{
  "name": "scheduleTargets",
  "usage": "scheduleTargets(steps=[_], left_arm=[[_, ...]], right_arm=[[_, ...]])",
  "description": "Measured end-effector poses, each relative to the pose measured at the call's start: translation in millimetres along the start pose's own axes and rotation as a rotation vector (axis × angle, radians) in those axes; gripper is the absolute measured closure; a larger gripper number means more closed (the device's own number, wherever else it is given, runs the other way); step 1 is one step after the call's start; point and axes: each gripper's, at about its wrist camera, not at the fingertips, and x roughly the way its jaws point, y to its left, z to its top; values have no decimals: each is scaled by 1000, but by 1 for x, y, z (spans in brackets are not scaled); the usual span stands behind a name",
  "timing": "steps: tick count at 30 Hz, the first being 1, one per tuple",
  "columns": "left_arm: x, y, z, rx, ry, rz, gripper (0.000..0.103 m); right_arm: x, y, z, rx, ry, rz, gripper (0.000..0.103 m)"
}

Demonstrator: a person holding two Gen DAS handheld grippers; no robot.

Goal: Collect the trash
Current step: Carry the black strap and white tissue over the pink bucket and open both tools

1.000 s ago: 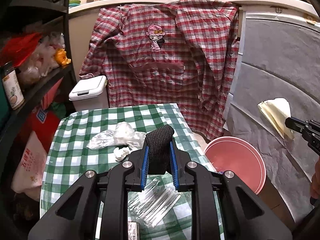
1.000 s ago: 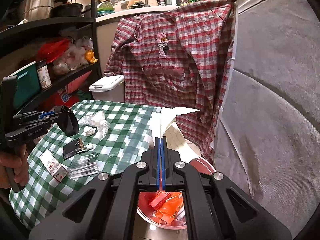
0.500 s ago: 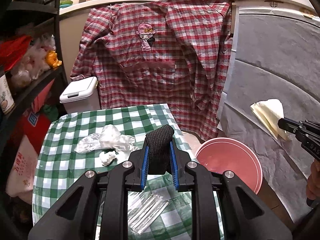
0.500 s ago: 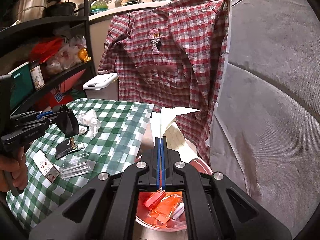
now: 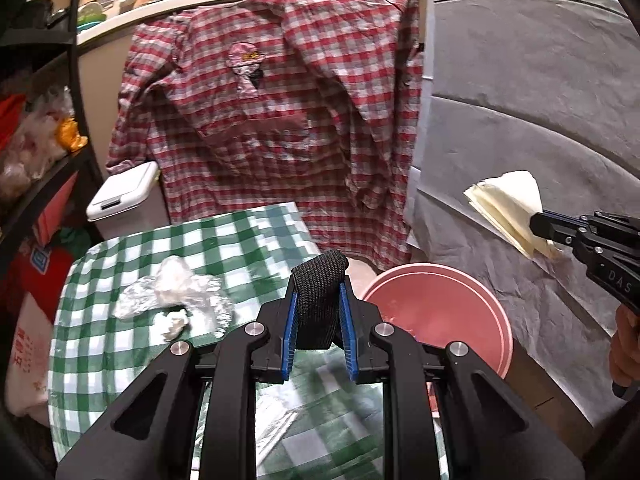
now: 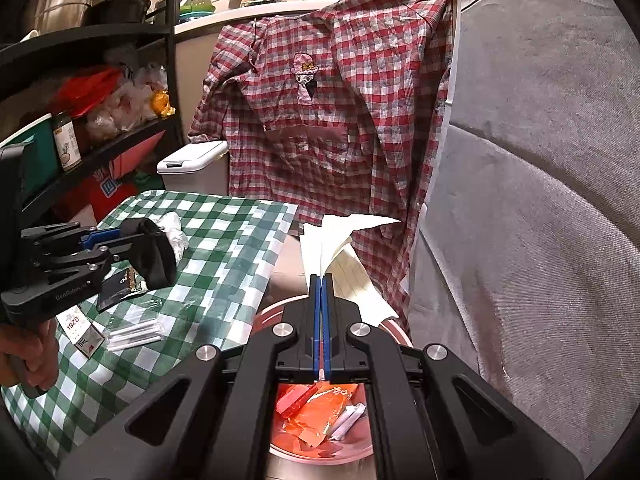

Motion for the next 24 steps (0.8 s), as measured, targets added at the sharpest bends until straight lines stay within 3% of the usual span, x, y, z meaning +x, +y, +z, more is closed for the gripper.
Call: scheduleTargets(steps=[8,18,20,22,24], left_arm=[[17,-23,4,-12,20,-69,84],[35,-57,1,42,52,-112,83],[39,-60,0,40,70,-134,77],[41,-65,0,45,80,-143,58],[40,-67,2,55,66,-131,58]], right_arm=[[3,-6,-2,8,16,-11,102],[7,-15,-7,23,36,-23,102],[9,-18,-8,37,46,-21,100],[14,-21,-9,54,69,-10,97],[18,-24,-11,66,88,-3,94]])
